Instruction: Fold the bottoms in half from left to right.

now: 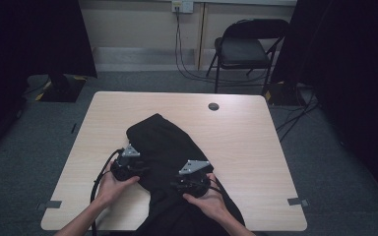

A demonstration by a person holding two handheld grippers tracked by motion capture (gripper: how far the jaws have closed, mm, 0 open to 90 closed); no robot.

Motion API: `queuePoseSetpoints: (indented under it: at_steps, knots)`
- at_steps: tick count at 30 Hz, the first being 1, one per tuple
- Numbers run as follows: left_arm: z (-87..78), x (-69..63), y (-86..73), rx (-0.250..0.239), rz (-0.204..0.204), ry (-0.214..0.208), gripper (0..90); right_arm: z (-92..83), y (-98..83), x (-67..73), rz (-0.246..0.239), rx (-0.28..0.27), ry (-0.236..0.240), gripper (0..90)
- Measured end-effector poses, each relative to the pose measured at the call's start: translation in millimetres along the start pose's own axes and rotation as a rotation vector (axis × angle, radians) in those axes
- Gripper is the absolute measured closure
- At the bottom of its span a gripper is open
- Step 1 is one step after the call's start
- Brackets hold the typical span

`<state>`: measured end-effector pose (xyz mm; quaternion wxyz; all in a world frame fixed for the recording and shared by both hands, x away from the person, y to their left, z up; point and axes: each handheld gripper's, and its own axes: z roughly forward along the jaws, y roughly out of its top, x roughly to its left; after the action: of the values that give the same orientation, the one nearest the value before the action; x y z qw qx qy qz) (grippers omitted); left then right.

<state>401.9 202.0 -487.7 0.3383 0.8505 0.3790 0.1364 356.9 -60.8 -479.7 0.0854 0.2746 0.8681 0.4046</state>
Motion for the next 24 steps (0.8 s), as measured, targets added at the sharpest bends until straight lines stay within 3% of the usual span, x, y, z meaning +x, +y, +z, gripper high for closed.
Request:
queuePoseSetpoints:
  at_steps: [1, 3, 7, 10, 12, 15, 18, 19, 20, 21, 22, 23, 24]
  knots:
    - [0.9, -0.4, 0.3, -0.006, 0.014, 0.023, 63.6, 0.3, 0.4, 1.0, 0.0, 0.001, 0.007, 60.1]
    - [4.7, 1.8, 2.0, -0.025, -0.003, 0.04, 63.6, -8.5, 3.7, 4.2, -0.007, -0.028, 0.019, 58.1]
    - [9.0, 11.8, 5.5, -0.036, -0.01, 0.056, 63.7, -22.3, 7.0, 12.2, -0.022, -0.072, 0.056, 57.7]
    - [11.4, 17.5, 9.5, -0.027, -0.01, 0.057, 63.6, -22.4, 6.7, 18.5, -0.036, -0.072, 0.085, 56.1]
    - [15.7, 25.1, 11.8, -0.046, -0.036, 0.071, 63.7, -17.4, 6.8, 25.2, -0.06, -0.051, 0.121, 53.3]
    - [19.9, 31.6, 12.9, -0.073, -0.045, 0.089, 63.7, -3.9, 6.6, 32.0, -0.099, -0.026, 0.136, 49.1]
    - [21.7, 38.7, 18.7, -0.046, -0.04, 0.093, 63.7, 11.1, 5.0, 30.3, -0.106, 0.009, 0.111, 49.9]
    - [23.3, 41.2, 19.0, -0.058, -0.057, 0.104, 63.6, 14.1, 4.1, 29.9, -0.109, 0.019, 0.107, 56.2]
    - [24.0, 43.2, 18.5, -0.067, -0.062, 0.11, 63.6, 14.4, 1.3, 31.6, -0.131, 0.019, 0.11, 76.9]
    - [24.5, 44.4, 17.9, -0.075, -0.072, 0.111, 63.6, 14.4, 1.3, 31.6, -0.131, 0.019, 0.11, 76.9]
    - [25.1, 46.9, 17.2, -0.084, -0.083, 0.112, 63.6, 11.5, 0.5, 32.6, -0.138, 0.007, 0.115, 83.9]
    - [24.8, 50.2, 16.6, -0.088, -0.087, 0.123, 63.4, -0.6, -1.6, 31.9, -0.138, -0.01, 0.141, 89.0]
    - [24.6, 51.3, 15.7, -0.095, -0.089, 0.134, 63.4, -8.0, -3.0, 31.0, -0.138, -0.017, 0.135, 89.3]
